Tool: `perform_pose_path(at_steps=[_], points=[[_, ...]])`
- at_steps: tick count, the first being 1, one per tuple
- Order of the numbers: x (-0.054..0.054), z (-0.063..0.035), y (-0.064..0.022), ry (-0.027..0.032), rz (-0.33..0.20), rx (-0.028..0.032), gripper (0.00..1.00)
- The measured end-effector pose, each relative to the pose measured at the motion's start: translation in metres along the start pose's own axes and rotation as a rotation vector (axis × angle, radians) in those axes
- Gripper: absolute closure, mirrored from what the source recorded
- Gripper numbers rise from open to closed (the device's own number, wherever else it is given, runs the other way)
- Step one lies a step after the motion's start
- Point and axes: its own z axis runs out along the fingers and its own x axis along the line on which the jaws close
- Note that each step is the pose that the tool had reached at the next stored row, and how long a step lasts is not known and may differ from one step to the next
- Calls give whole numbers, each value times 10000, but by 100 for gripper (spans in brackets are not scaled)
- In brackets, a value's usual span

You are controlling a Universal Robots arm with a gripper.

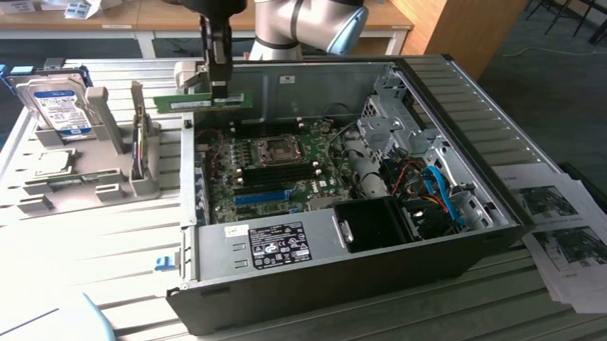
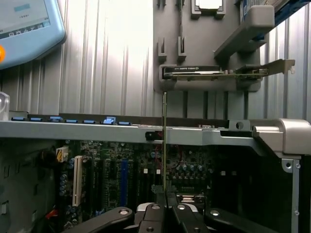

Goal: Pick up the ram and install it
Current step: 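Pick up the ram and move it above insertion slot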

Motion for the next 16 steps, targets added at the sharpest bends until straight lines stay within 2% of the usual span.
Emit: perform_pose_path(at_steps=[16], points=[[7,-13,-418,-1,0,0,89]])
